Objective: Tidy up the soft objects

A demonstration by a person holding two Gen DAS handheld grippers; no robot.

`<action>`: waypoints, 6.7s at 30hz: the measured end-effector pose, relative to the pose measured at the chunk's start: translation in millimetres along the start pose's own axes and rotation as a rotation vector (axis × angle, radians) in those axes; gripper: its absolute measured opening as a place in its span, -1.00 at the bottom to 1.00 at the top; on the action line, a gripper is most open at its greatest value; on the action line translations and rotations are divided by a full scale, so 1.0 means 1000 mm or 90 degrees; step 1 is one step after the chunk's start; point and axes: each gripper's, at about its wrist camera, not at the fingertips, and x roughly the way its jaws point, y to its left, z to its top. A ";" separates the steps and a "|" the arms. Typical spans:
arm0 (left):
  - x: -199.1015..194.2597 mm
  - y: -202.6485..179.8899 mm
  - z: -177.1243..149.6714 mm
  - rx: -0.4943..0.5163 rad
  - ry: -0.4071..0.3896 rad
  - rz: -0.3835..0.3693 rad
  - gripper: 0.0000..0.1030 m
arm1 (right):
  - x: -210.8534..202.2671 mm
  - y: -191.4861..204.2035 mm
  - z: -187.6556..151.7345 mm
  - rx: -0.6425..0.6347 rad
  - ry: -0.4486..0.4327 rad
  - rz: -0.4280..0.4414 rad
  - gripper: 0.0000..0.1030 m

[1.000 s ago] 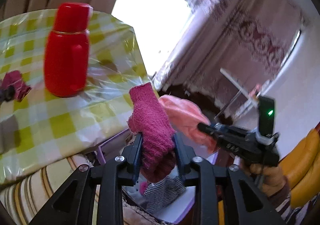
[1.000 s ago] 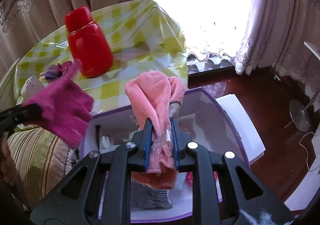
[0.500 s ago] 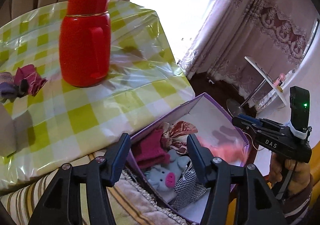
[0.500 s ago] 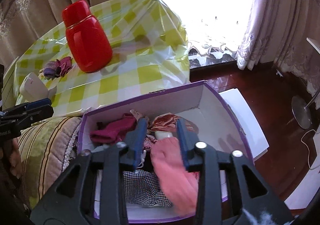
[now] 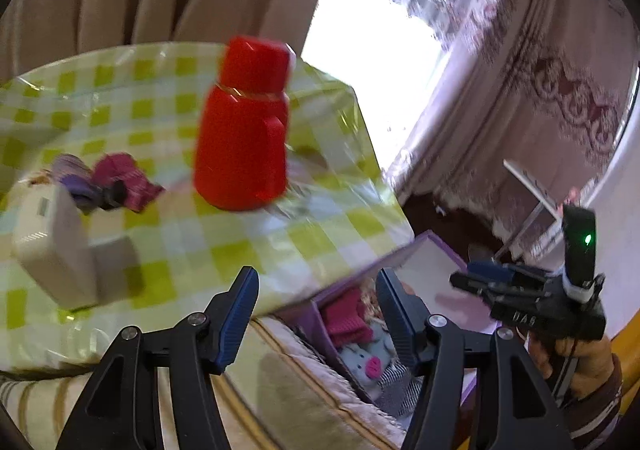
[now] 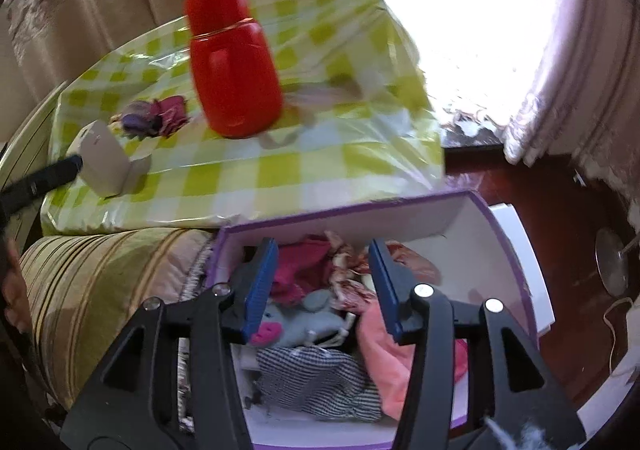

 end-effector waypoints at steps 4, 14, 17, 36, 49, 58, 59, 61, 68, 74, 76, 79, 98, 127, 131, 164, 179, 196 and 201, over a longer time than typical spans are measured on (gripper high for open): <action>-0.026 0.028 0.011 -0.027 -0.046 0.021 0.27 | 0.001 0.027 0.008 -0.036 -0.002 0.016 0.03; -0.071 0.123 0.025 -0.131 -0.112 0.105 0.27 | 0.010 0.093 0.036 -0.117 -0.017 0.060 0.08; -0.081 0.149 0.027 -0.156 -0.124 0.128 0.27 | 0.015 0.114 0.043 -0.142 -0.017 0.075 0.09; -0.093 0.257 0.065 -0.249 -0.161 0.167 0.27 | 0.060 0.218 0.104 -0.201 -0.039 0.138 0.15; -0.062 0.298 0.122 -0.272 -0.145 0.154 0.27 | 0.089 0.278 0.175 -0.183 -0.089 0.137 0.28; -0.014 0.331 0.137 -0.311 -0.121 0.104 0.27 | 0.144 0.308 0.198 -0.222 -0.076 0.141 0.27; -0.008 0.335 0.133 -0.315 -0.117 0.094 0.27 | 0.150 0.307 0.197 -0.215 -0.072 0.139 0.24; 0.009 0.344 0.123 -0.326 -0.101 0.070 0.26 | 0.162 0.303 0.192 -0.192 -0.065 0.150 0.20; 0.054 0.370 0.101 -0.359 -0.046 0.034 0.02 | 0.197 0.306 0.175 -0.209 -0.037 0.174 0.02; 0.081 0.378 0.092 -0.355 -0.018 0.020 -0.01 | 0.213 0.314 0.166 -0.252 -0.031 0.195 -0.04; 0.089 0.379 0.091 -0.353 -0.008 0.015 -0.01 | 0.219 0.315 0.164 -0.255 -0.024 0.209 -0.06; 0.098 0.380 0.087 -0.346 0.003 0.018 -0.01 | 0.228 0.319 0.159 -0.268 -0.012 0.206 -0.06; 0.116 0.377 0.081 -0.323 0.027 -0.008 -0.40 | 0.267 0.324 0.148 -0.264 0.038 0.208 -0.19; 0.065 0.363 0.094 -0.317 -0.081 -0.020 -0.71 | 0.229 0.318 0.155 -0.244 -0.040 0.193 -0.54; 0.047 0.353 0.098 -0.308 -0.103 -0.021 -0.71 | 0.215 0.315 0.155 -0.242 -0.051 0.192 -0.54; 0.030 0.140 0.039 -0.204 -0.018 -0.169 -0.71 | 0.056 0.167 0.086 -0.138 -0.066 0.063 -0.54; 0.089 0.011 -0.008 -0.109 0.150 -0.267 -0.71 | 0.021 0.041 0.026 -0.068 -0.012 -0.061 -0.54; 0.112 -0.024 -0.015 -0.082 0.182 -0.259 0.04 | 0.016 -0.023 0.008 0.023 0.013 -0.094 -0.26; 0.106 -0.022 -0.013 -0.072 0.167 -0.240 0.04 | 0.019 -0.017 0.008 0.023 0.013 -0.076 -0.23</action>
